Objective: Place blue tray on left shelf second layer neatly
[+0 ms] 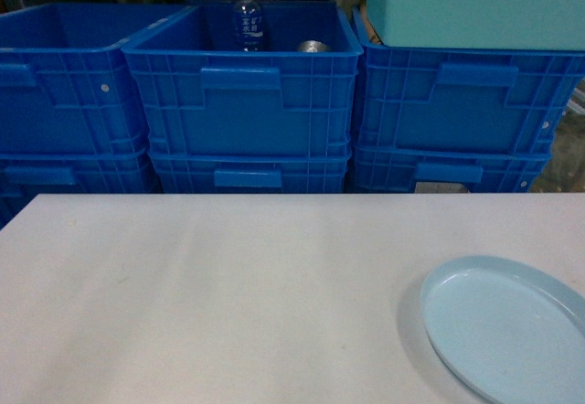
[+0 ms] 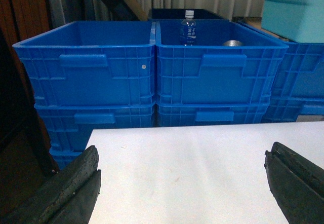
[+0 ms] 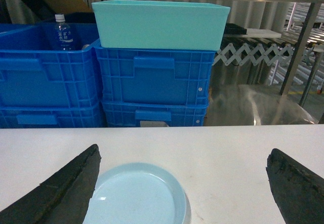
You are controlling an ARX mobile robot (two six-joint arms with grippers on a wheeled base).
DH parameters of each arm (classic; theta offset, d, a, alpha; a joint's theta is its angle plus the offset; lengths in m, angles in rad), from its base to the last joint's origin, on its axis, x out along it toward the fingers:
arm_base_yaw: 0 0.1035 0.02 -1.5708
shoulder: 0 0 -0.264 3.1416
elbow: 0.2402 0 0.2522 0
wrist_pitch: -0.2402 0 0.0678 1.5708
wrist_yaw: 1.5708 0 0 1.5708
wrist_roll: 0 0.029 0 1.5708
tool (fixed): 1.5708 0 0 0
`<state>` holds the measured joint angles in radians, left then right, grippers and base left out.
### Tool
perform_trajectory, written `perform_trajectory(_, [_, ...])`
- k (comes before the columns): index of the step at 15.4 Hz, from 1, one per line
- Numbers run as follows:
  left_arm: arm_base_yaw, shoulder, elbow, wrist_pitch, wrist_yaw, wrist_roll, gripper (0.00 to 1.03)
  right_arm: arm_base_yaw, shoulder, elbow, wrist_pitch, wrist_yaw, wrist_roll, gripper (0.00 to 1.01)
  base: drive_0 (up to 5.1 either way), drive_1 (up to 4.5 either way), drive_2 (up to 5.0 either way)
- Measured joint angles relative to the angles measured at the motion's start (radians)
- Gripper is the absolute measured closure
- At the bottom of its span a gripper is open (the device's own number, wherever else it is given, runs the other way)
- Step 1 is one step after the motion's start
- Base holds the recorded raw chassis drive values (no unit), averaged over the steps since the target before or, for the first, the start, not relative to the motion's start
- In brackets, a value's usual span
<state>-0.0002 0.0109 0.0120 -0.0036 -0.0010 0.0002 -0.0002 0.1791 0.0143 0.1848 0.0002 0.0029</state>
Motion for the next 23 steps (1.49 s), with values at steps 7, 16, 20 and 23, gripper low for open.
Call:
perform_trajectory(7, [0.000,0.000,0.000,0.000,0.000,0.000,0.05,0.000,0.000,0.000,0.000,0.000,0.000,0.03,0.0,0.00,0.0])
perform_trajectory(16, [0.000,0.000,0.000,0.000,0.000,0.000,0.05,0.000,0.238,0.021,0.120,-0.102,0.082,0.03,0.0,0.00,0.0])
perform_trajectory(20, [0.000,0.000,0.000,0.000,0.000,0.000,0.05,-0.233,1.186,0.486,0.321,-0.484,0.376,0.03,0.0,0.00,0.0])
perform_trajectory(23, [0.000,0.000,0.000,0.000,0.000,0.000,0.05,-0.301,1.398,0.503,0.277,-0.523,0.214,0.03,0.0,0.00,0.0])
